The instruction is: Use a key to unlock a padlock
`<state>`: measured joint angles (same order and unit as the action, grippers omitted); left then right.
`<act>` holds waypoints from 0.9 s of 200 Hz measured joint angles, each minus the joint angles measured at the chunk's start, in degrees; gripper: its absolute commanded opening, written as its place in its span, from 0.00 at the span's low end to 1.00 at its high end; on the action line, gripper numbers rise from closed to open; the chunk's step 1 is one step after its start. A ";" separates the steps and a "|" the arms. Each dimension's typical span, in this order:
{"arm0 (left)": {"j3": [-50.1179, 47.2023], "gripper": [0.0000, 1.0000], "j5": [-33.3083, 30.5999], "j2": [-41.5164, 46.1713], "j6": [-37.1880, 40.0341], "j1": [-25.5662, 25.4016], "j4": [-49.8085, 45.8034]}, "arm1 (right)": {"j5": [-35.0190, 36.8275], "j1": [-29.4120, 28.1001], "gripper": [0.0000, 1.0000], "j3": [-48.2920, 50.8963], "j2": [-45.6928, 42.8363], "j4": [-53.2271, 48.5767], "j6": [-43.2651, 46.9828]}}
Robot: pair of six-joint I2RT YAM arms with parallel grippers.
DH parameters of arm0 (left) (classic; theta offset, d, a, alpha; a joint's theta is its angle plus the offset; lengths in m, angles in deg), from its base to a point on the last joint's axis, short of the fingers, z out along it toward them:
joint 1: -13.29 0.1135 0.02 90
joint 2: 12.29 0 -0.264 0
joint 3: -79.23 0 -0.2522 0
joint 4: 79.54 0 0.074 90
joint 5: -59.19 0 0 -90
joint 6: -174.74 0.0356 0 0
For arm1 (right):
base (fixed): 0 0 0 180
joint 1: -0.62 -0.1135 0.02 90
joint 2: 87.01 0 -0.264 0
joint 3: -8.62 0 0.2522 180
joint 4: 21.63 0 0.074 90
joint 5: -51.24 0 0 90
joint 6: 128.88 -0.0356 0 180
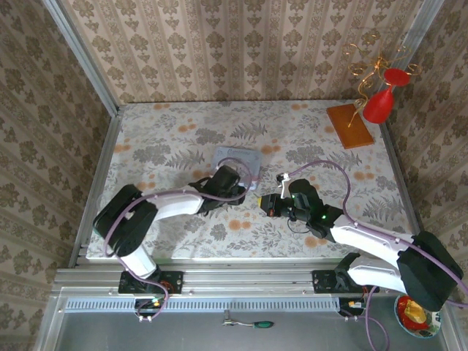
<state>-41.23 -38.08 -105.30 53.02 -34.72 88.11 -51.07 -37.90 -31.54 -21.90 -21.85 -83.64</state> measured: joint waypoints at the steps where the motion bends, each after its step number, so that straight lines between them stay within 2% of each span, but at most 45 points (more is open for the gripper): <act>1: -0.50 0.63 0.17 0.39 0.00 0.02 0.35 | 0.00 0.00 0.00 0.00 0.04 0.02 0.00; 28: -7.54 0.63 3.78 4.92 0.00 0.96 6.29 | 0.00 0.00 0.00 0.00 0.68 0.81 -0.28; 70: -13.11 0.63 10.19 4.26 -0.74 5.75 17.57 | -0.02 -0.79 0.00 0.00 1.09 1.55 -0.39; 129: -13.31 0.57 15.02 -2.05 -3.43 7.58 28.59 | 0.39 -2.05 0.00 0.00 1.20 1.55 -0.42; 180: -10.75 0.49 15.08 -5.79 -5.20 8.04 31.58 | 1.25 -2.49 0.00 0.00 1.42 1.60 -0.44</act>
<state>-51.98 -23.00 -111.10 47.81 -26.67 119.69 -49.83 -40.39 -31.54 -20.48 -20.26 -84.07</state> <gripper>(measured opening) 0.512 0.066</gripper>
